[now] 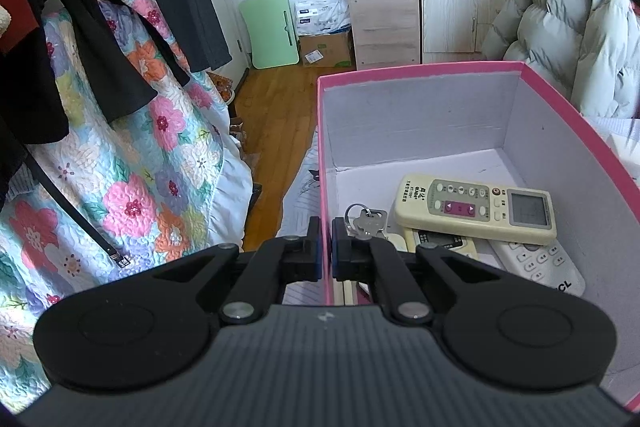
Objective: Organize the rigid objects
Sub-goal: 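Grasp the metal keys with the right gripper and drop them into the box, then grasp the white square charger on the bed with the right gripper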
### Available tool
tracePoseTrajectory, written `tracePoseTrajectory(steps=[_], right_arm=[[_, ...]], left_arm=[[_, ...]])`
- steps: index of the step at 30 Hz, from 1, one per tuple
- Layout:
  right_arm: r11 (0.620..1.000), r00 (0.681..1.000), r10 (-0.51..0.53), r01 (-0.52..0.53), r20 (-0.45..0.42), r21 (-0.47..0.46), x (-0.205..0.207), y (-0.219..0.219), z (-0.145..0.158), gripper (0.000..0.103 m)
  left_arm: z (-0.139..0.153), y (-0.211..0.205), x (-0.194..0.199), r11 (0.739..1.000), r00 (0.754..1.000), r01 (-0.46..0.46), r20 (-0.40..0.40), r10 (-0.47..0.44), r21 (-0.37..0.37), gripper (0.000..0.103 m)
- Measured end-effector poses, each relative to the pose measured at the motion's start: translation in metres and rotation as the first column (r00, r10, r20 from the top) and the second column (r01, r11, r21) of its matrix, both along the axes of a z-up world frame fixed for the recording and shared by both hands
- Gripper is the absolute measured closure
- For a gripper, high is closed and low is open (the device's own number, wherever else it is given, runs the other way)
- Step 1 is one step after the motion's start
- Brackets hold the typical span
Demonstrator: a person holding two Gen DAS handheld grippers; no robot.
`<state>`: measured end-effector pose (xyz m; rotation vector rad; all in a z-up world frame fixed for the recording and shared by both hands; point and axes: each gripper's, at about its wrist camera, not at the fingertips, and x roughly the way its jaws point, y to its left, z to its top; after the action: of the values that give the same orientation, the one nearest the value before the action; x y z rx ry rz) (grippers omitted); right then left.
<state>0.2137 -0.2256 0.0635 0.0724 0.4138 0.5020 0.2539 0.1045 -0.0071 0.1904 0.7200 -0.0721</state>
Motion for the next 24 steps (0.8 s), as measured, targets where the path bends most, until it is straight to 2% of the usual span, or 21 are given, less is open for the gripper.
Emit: tracePoseTrajectory(steps=[2,5,7,11,16,18,21,22,24], right_arm=[[0.999,0.999,0.047,-0.047,0.013,-0.005,-0.003,0.018,0.003,0.102],[0.993,0.996,0.092,-0.091,0.003,-0.079,-0.001,0.046,-0.004,0.102],[0.991,0.997,0.079,-0.078,0.008,-0.113,0.002,0.052,-0.01,0.102],[0.999,0.997,0.007,-0.011,-0.077,-0.052,0.015,0.029,-0.019,0.102],[0.992,0.986,-0.111,0.103,-0.121,-0.074,0.009,-0.011,-0.03,0.098],[0.978,0.966,-0.194,0.175,-0.172,-0.116,0.012,-0.032,-0.037,0.094],[0.959,0.911,-0.276,0.244,-0.306,-0.142,0.025,-0.074,-0.057,0.091],[0.947,0.88,-0.32,0.286,-0.351,-0.147,0.03,-0.09,-0.067,0.084],[0.931,0.845,-0.364,0.32,-0.391,-0.174,0.035,-0.113,-0.082,0.077]], left_arm=[[0.0,0.0,0.0,1.0,1.0,0.004,0.002,-0.004,0.005,0.099],[0.0,0.0,-0.002,1.0,1.0,0.005,0.006,-0.005,0.012,0.099],[0.0,0.001,-0.001,1.0,1.0,0.003,0.008,-0.003,0.011,0.099],[0.0,0.002,-0.002,1.0,1.0,0.002,0.011,-0.002,-0.002,0.099],[-0.001,0.004,-0.002,1.0,1.0,0.001,0.013,-0.001,-0.01,0.099],[-0.001,0.004,-0.002,1.0,1.0,0.002,0.014,-0.002,-0.008,0.099],[0.0,0.004,-0.001,1.0,1.0,0.003,0.015,-0.003,-0.003,0.099],[0.0,0.003,-0.001,1.0,1.0,0.002,0.016,-0.002,-0.002,0.099],[-0.001,0.002,-0.001,1.0,1.0,0.002,0.018,-0.002,0.001,0.099]])
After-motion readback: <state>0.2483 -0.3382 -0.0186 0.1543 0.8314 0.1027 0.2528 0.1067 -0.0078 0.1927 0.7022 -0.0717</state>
